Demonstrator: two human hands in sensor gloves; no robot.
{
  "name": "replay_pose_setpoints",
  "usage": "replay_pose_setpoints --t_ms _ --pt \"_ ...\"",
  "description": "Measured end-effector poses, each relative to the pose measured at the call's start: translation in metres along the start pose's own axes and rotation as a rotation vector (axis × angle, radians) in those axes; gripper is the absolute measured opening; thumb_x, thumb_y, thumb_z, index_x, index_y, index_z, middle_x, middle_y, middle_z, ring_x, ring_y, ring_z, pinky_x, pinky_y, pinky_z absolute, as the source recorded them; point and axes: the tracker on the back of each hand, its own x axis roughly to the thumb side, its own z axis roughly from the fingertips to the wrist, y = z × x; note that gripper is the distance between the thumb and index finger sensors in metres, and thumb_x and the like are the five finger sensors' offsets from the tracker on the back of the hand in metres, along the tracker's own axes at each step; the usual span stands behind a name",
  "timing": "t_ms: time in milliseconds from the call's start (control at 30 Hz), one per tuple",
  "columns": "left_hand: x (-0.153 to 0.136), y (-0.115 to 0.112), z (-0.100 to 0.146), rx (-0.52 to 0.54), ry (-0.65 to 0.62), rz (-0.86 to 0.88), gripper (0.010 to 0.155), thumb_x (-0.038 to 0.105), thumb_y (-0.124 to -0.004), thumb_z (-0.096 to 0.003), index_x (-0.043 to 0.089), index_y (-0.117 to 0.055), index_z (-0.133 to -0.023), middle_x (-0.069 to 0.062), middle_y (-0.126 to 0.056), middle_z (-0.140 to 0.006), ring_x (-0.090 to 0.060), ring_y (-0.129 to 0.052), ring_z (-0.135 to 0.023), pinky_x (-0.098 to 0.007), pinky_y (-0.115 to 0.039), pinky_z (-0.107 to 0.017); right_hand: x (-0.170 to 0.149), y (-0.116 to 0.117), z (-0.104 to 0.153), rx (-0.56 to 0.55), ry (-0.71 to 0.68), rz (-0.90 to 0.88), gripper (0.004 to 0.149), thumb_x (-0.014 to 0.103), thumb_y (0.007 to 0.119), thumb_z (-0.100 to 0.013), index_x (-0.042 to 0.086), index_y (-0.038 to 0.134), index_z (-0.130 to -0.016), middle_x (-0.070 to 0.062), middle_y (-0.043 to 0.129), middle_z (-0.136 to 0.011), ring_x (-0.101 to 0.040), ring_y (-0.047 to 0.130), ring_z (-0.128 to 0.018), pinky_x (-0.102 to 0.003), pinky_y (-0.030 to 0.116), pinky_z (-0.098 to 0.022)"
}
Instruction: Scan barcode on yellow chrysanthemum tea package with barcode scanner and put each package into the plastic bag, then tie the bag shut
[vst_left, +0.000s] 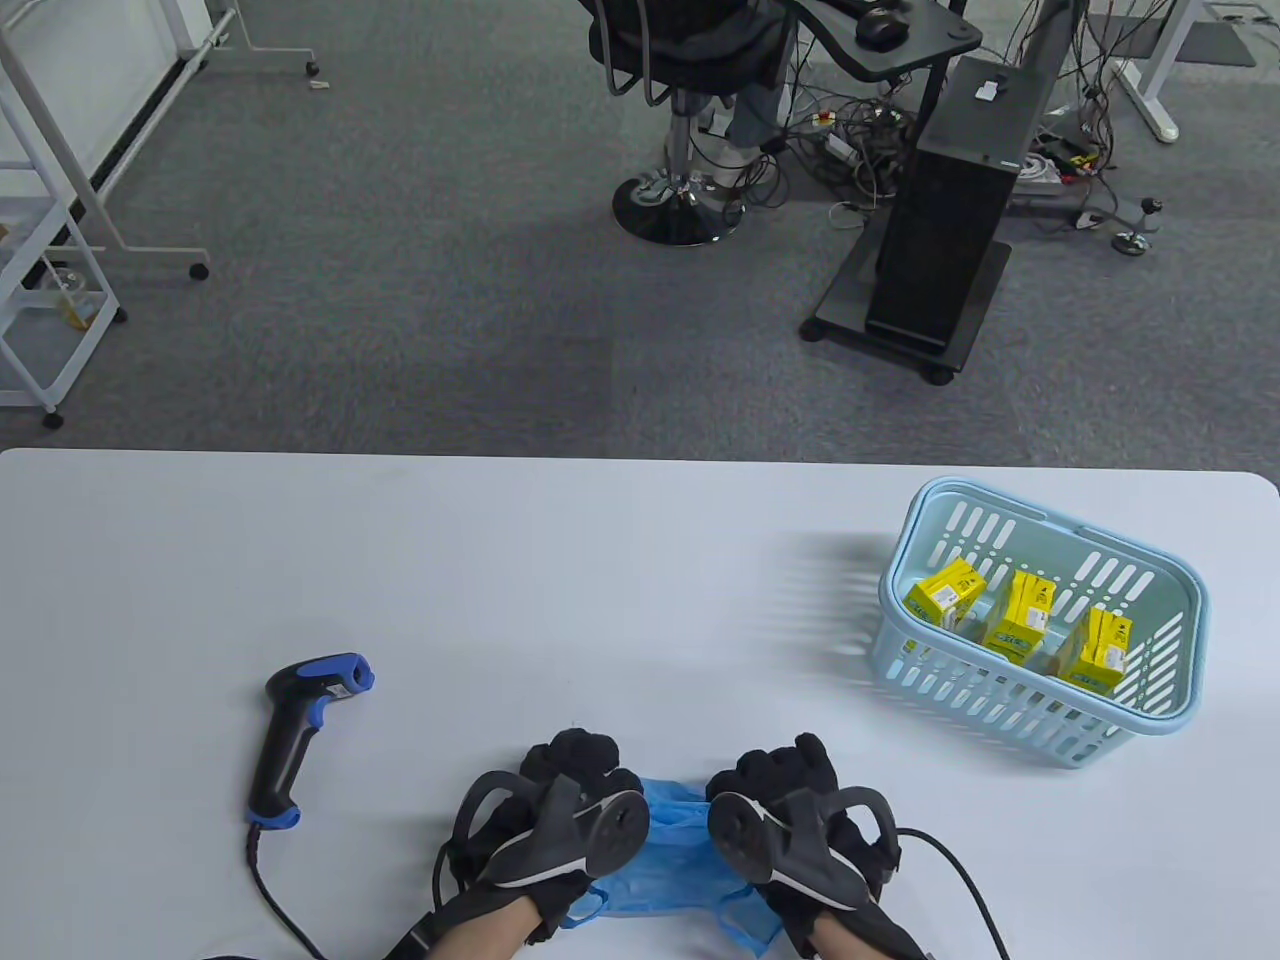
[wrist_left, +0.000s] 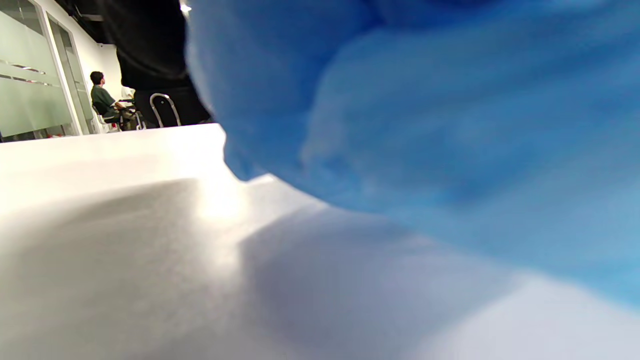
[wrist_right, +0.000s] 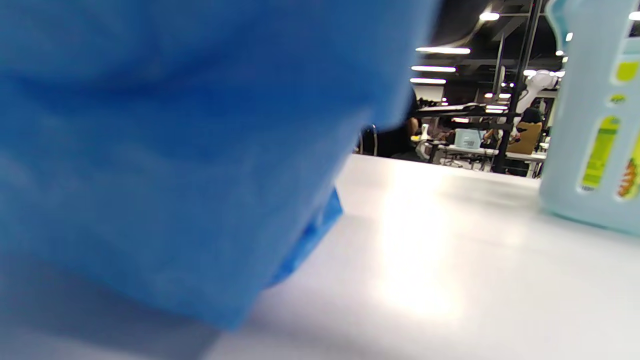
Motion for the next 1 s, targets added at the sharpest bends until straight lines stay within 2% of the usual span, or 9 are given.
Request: replay_pose_setpoints --t_ms 67,200,267,300,400,700,833,933,1000 --pt "-0.001 0.002 0.001 0.022 -0.006 0.031 0.037 0.038 -0.086 -0.0450 0.034 -0.077 -0.081 -0.009 -0.071 -0.107 -0.040 -0.080 -0.098 -0.054 -0.076 -0.062 0.002 0.000 0.000 -0.008 0.001 -0.004 0.038 0.029 0.083 -0.031 0.033 0.078 -0.069 -0.001 0.075 -0.094 -0.032 0.070 -0.094 -0.065 0.048 -0.071" --pt "-0.005 0.006 0.001 0.053 0.012 0.071 0.039 0.034 -0.086 -0.0455 0.034 -0.075 -0.082 -0.003 -0.086 -0.095 -0.028 -0.097 -0.085 -0.046 -0.086 -0.055 0.001 -0.002 -0.001 0.011 0.007 -0.042 0.036 0.027 0.083 -0.031 0.034 0.078 -0.067 0.005 0.087 -0.078 -0.024 0.087 -0.081 -0.064 0.051 -0.070" --pt "-0.008 0.005 0.002 0.040 0.023 0.067 0.042 0.033 -0.086 -0.0456 0.036 -0.074 -0.086 0.000 -0.091 -0.088 -0.024 -0.102 -0.077 -0.044 -0.088 -0.052 -0.001 -0.004 -0.001 -0.015 0.013 -0.052 0.043 0.028 0.081 -0.033 0.033 0.076 -0.075 0.003 0.087 -0.074 -0.023 0.088 -0.072 -0.062 0.053 -0.070" --pt "-0.009 0.004 0.002 0.033 0.026 0.069 0.044 0.033 -0.086 -0.0457 0.036 -0.074 -0.088 0.001 -0.092 -0.086 -0.023 -0.103 -0.075 -0.044 -0.088 -0.052 -0.003 -0.004 -0.001 -0.007 0.017 -0.046 0.056 0.029 0.081 -0.033 0.031 0.073 -0.088 0.002 0.086 -0.073 -0.023 0.087 -0.069 -0.061 0.054 -0.070" --pt "-0.011 0.003 0.001 0.021 0.023 0.086 0.045 0.033 -0.086 -0.0456 0.037 -0.074 -0.089 0.002 -0.094 -0.082 -0.019 -0.104 -0.066 -0.042 -0.087 -0.050 -0.007 -0.003 -0.002 0.009 0.030 -0.048 0.057 0.033 0.081 -0.032 0.030 0.076 -0.089 0.002 0.086 -0.068 -0.022 0.087 -0.062 -0.060 0.056 -0.069" --pt "-0.018 -0.001 0.000 -0.071 -0.132 0.373 0.066 0.034 -0.087 -0.0457 0.046 -0.058 -0.104 -0.005 -0.076 -0.104 -0.012 -0.109 -0.053 -0.035 -0.093 -0.035 -0.024 0.011 -0.004 0.090 0.074 -0.072 0.051 0.032 0.080 -0.033 0.030 0.080 -0.084 0.004 0.086 -0.069 -0.017 0.100 -0.060 -0.053 0.071 -0.064" --pt "-0.019 0.006 0.000 -0.087 -0.195 0.495 0.076 0.035 -0.088 -0.0455 0.052 -0.045 -0.106 -0.007 -0.063 -0.112 -0.012 -0.109 -0.055 -0.033 -0.093 -0.035 -0.034 0.013 -0.007 0.093 0.106 -0.103 0.051 0.028 0.080 -0.033 0.029 0.079 -0.084 0.001 0.084 -0.074 -0.007 0.105 -0.041 -0.042 0.083 -0.057" --pt "-0.019 0.009 0.000 -0.124 -0.245 0.698 0.071 0.027 -0.087 -0.0475 0.052 -0.050 -0.102 -0.011 -0.050 -0.117 -0.020 -0.104 -0.067 -0.041 -0.089 -0.043 -0.041 0.015 -0.008 0.108 0.126 -0.096 0.053 0.029 0.080 -0.033 0.028 0.078 -0.086 0.000 0.084 -0.076 -0.004 0.105 -0.032 -0.038 0.087 -0.053" --pt "-0.018 0.011 0.000 -0.112 -0.259 0.698 0.059 0.021 -0.085 -0.0481 0.049 -0.062 -0.095 -0.011 -0.047 -0.117 -0.021 -0.102 -0.070 -0.042 -0.088 -0.046 -0.044 0.017 -0.008 0.123 0.131 -0.118 0.054 0.029 0.080 -0.033 0.028 0.078 -0.087 0.000 0.084 -0.077 -0.004 0.104 -0.025 -0.036 0.088 -0.050"
